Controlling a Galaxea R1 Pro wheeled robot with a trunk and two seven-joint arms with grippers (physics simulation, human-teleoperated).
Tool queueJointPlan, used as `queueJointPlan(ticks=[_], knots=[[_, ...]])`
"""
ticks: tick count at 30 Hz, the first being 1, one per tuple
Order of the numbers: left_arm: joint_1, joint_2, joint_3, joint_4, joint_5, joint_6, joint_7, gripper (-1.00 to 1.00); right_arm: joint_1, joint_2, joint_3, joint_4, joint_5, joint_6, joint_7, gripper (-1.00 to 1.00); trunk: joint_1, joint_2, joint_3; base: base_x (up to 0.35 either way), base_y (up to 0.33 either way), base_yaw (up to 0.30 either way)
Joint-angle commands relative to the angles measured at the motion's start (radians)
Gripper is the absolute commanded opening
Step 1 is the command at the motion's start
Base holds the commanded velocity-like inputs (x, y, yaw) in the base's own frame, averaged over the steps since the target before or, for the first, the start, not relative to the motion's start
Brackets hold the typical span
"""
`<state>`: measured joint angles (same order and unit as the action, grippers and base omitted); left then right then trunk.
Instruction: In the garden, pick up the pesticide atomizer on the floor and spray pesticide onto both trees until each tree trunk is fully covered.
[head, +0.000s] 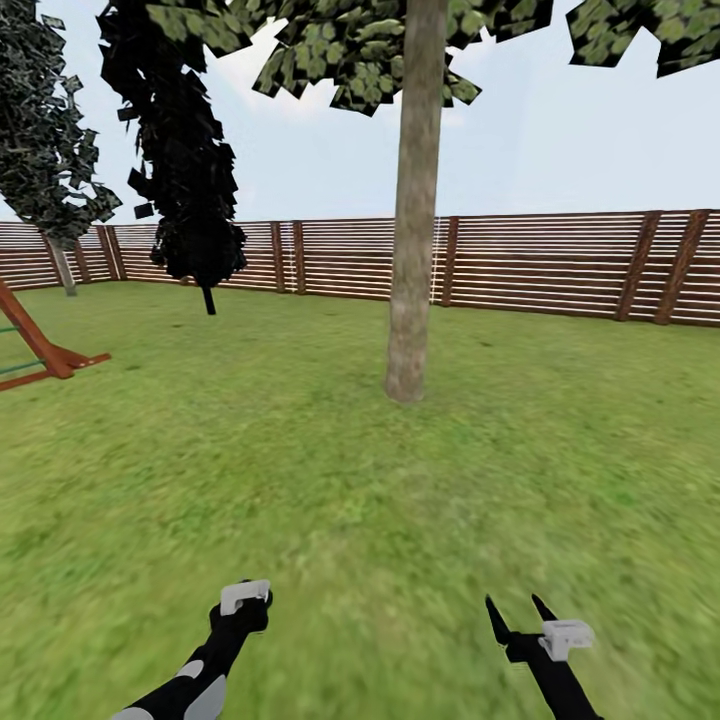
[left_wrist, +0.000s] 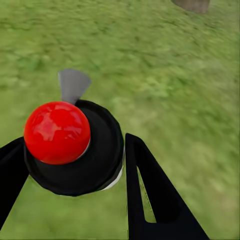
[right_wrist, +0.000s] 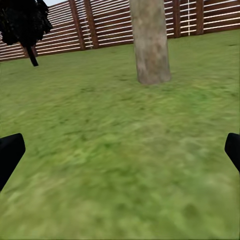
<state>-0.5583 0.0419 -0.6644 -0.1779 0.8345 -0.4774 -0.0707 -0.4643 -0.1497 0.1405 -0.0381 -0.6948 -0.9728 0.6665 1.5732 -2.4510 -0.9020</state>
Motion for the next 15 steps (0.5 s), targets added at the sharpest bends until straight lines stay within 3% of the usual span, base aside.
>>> queueJointPlan(ticks=[1,15], knots=[[0.000,-0.002,0.000,0.000,0.000,0.000,0.000,-1.00,0.000,0.004,0.000,0.001,0.000,0.000,0.000,1.00,0.000,0.000,0.000,0.339,0.000,0.000],[0.000,-0.004,0.000,0.000,0.000,0.000,0.000,-1.00,0.000,0.018,-0.005,0.001,-0.001,0.002,-0.001,1.00,0.000,0.000,0.000,0.339,0.000,0.000]])
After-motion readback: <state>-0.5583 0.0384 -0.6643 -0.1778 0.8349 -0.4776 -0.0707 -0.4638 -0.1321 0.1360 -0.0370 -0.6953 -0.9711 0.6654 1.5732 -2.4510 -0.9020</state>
